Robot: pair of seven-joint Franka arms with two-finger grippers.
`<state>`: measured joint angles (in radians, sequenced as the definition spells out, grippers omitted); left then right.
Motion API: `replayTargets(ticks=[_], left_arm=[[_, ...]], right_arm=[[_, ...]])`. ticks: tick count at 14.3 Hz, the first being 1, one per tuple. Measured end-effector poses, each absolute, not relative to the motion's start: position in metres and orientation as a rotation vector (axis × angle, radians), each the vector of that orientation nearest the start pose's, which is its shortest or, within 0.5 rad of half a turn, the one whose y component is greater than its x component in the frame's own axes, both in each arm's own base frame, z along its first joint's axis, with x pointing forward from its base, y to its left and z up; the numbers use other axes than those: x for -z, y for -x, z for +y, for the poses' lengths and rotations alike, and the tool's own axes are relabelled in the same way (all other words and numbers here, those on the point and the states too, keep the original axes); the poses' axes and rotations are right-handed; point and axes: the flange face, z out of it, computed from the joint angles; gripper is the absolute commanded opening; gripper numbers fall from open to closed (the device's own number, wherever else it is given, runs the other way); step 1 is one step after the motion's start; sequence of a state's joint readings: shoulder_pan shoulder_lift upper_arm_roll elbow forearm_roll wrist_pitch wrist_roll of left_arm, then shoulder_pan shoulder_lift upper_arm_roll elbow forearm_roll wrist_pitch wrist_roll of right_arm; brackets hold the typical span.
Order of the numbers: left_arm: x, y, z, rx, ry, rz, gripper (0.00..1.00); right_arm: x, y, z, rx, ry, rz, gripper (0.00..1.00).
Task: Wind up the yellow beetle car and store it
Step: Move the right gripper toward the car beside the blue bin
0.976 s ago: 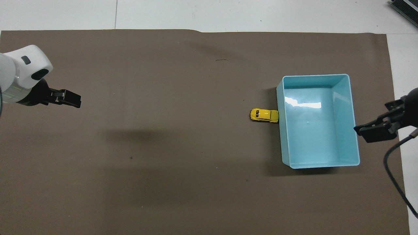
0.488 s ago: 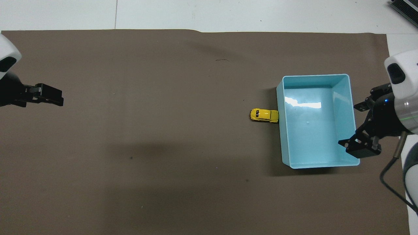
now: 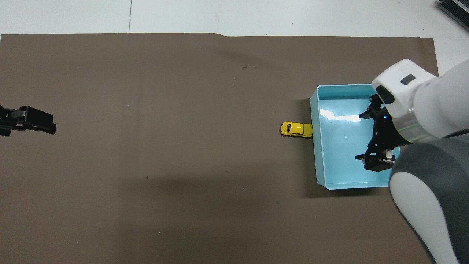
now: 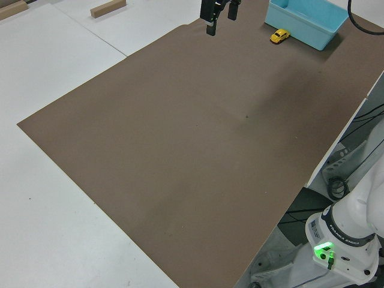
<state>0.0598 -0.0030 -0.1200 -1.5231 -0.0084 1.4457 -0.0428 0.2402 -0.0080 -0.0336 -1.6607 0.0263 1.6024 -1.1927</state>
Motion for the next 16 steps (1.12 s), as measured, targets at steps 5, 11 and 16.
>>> replayTargets(ticks=[5,11,16], left_arm=[[-0.645,-0.538,-0.031,-0.110,3.144,0.021,1.00],[-0.645,-0.538,-0.024,-0.114,3.144,0.002,1.00],[-0.645,-0.538,-0.025,-0.116,3.144,0.003,1.00]], right_arm=[[-0.530,-0.571,0.138,-0.088,2.234,-2.121,1.00],[-0.477,-0.586,0.155,-0.081,2.218,-2.149,1.00],[-0.441,-0.586,0.154,-0.049,2.232,-2.156,1.00]])
